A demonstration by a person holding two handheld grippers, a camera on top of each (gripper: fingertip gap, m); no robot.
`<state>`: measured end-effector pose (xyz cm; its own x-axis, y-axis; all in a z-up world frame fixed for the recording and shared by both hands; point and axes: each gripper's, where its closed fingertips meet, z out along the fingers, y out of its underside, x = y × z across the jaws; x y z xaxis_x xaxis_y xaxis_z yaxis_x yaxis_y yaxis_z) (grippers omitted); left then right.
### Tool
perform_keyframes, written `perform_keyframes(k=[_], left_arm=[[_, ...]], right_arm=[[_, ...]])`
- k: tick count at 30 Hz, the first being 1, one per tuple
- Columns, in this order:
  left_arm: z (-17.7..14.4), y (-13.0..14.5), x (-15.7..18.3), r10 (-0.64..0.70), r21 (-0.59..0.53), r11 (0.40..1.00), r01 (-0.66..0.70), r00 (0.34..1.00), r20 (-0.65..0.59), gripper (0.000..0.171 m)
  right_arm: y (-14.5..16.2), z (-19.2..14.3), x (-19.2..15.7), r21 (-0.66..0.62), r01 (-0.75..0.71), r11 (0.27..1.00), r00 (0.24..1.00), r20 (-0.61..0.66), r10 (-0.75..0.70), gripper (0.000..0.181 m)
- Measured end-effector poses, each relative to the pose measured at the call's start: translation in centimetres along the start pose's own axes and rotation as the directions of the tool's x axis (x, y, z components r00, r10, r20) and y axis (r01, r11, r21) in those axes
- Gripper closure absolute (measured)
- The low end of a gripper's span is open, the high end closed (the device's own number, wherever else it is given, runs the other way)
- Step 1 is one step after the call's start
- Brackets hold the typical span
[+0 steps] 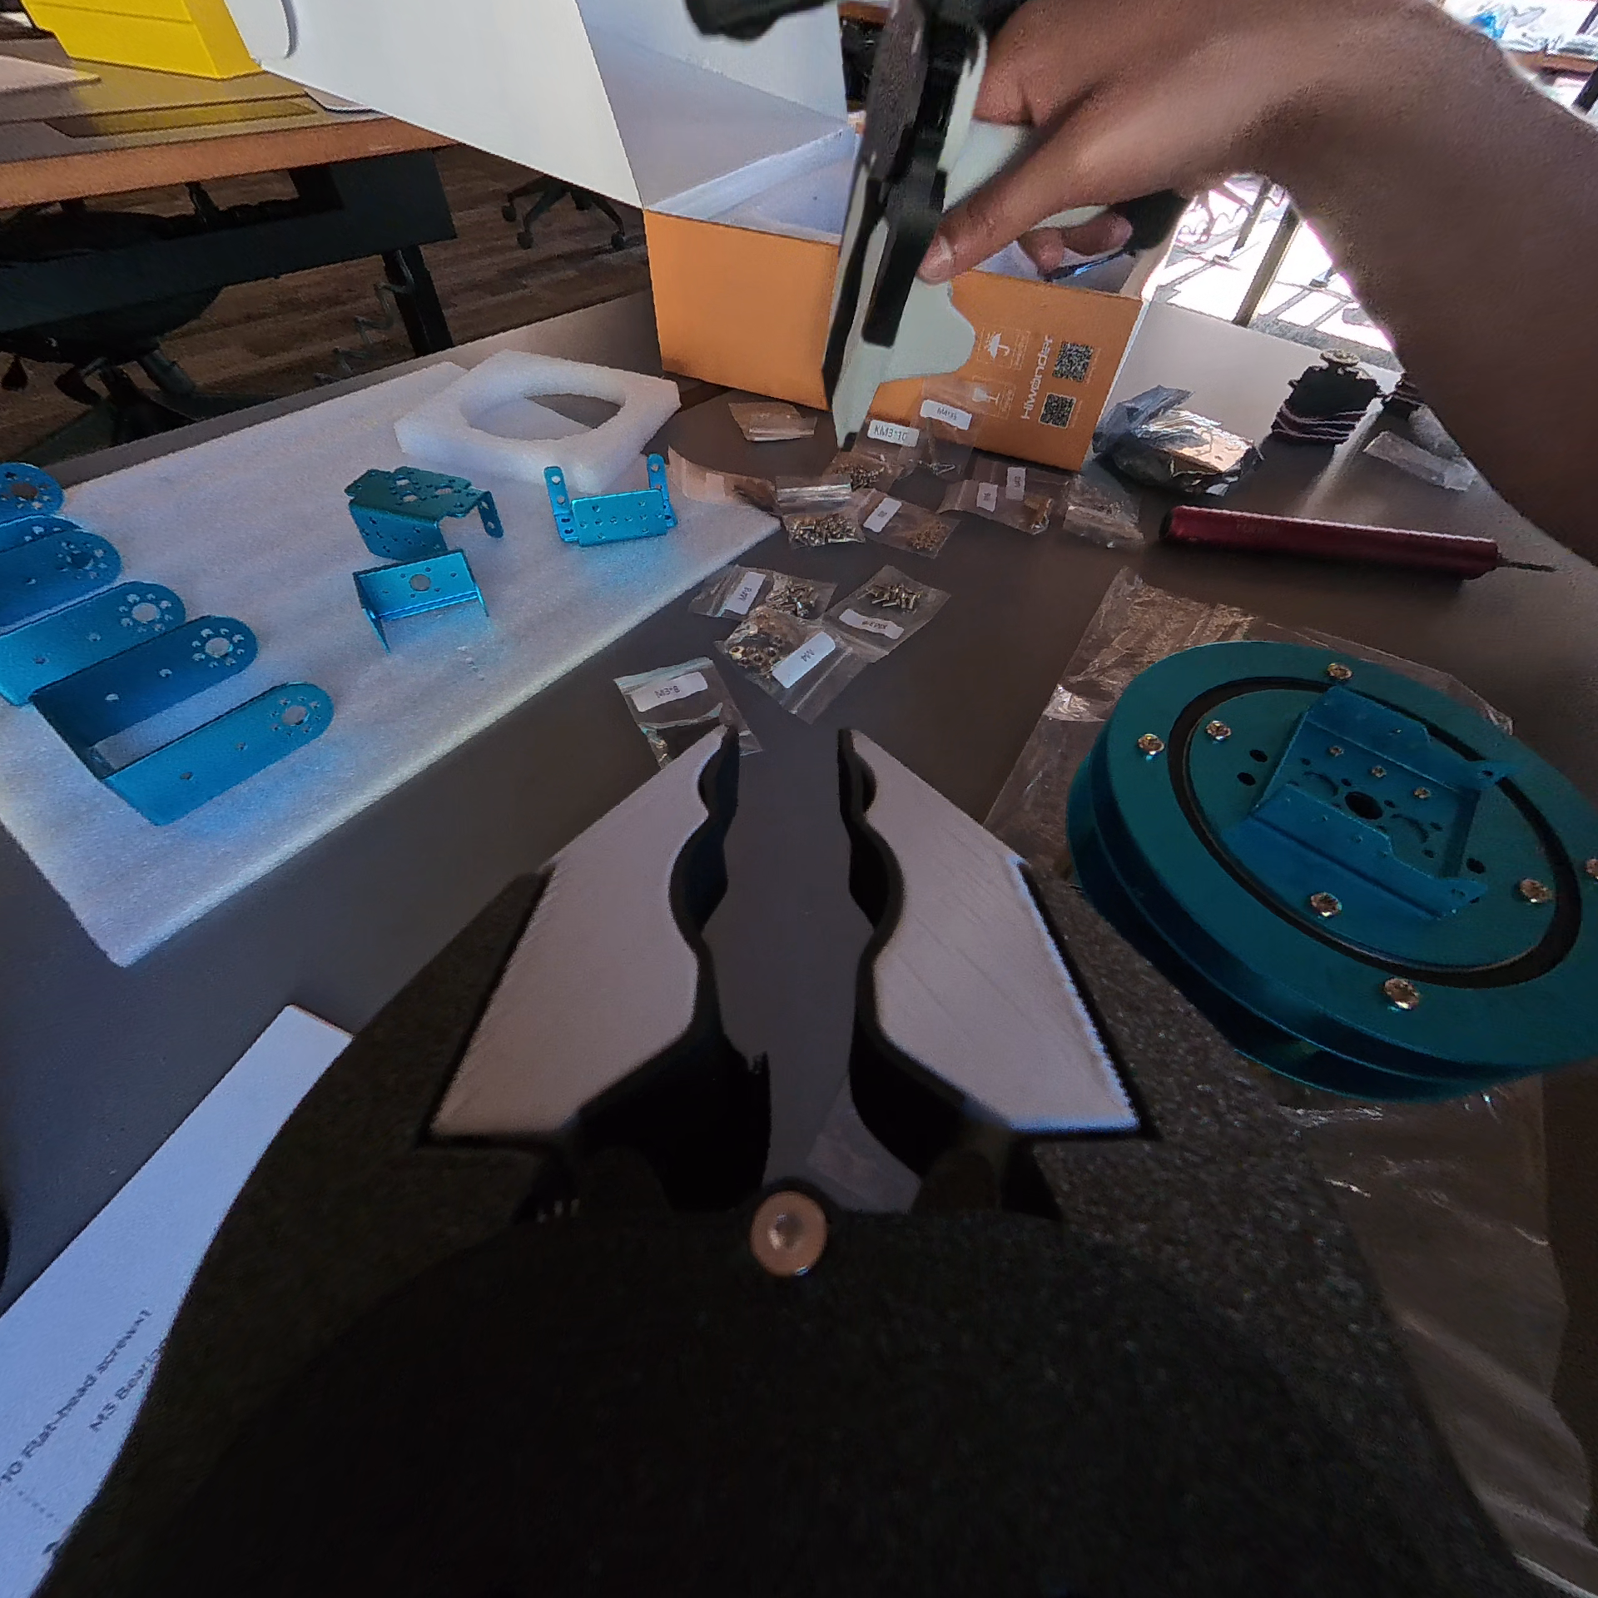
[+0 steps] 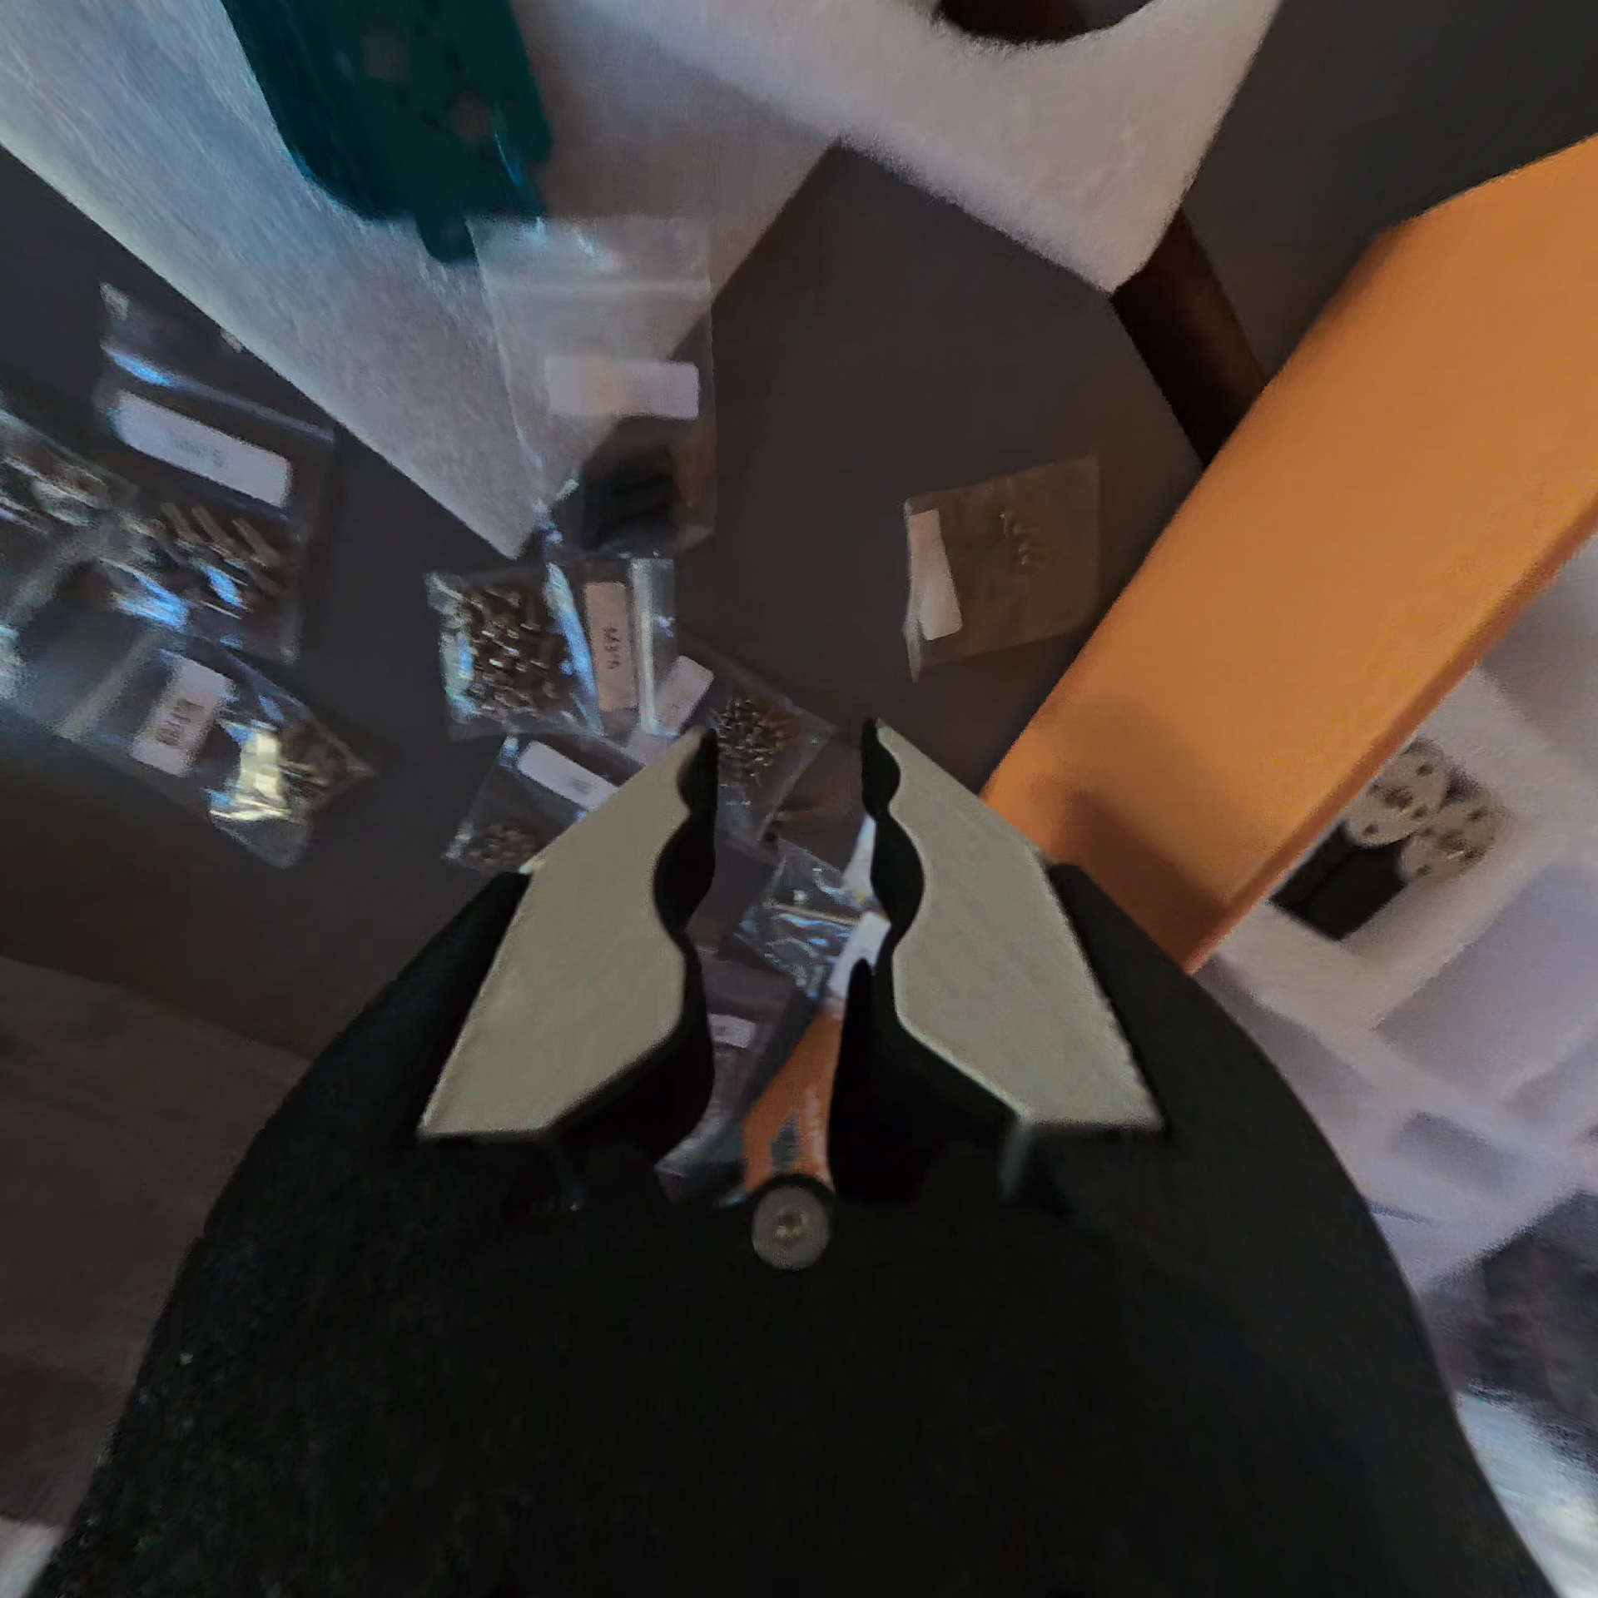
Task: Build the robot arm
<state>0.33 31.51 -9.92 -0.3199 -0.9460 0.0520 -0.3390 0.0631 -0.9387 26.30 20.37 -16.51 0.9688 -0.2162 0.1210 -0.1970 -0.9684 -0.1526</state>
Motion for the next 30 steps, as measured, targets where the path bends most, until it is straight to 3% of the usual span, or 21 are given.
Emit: perform_keyframes(k=[2, 4, 9, 13, 16, 30], left_arm=[[0.0, 0.0, 0.1, 0.004, -0.002, 1.000, -0.004, 1.000, -0.002, 0.149], [0.1, 0.1, 0.1, 0.010, -0.004, 1.000, -0.010, 1.000, 0.000, 0.149], [0.2, 0.2, 0.5, 0.015, -0.008, 1.000, -0.016, 1.000, -0.008, 0.149], [0.2, 0.2, 0.7, 0.023, -0.010, 1.000, -0.023, 1.000, -0.009, 0.149], [0.2, 0.1, 0.7, 0.026, -0.007, 1.000, -0.026, 1.000, -0.007, 0.150], [0.3, 0.2, 0.3, 0.016, -0.006, 1.000, -0.016, 1.000, 0.003, 0.150]], right_arm=[[0.2, 0.5, 0.7, -0.065, 0.130, 0.989, 0.990, -0.041, -0.133, 0.156], [0.7, 0.8, 0.7, -0.126, 0.199, 0.972, 0.980, -0.003, -0.201, 0.161], [0.5, 1.7, 0.2, -0.173, 0.275, 0.946, 0.961, 0.075, -0.266, 0.152], [0.9, 1.8, -0.8, -0.180, 0.317, 0.931, 0.947, 0.108, -0.301, 0.178], [1.1, 1.5, -0.8, -0.167, 0.331, 0.929, 0.944, 0.071, -0.323, 0.181], [3.7, -7.7, -1.5, 0.052, 0.235, 0.971, 0.970, -0.083, -0.230, 0.181]])
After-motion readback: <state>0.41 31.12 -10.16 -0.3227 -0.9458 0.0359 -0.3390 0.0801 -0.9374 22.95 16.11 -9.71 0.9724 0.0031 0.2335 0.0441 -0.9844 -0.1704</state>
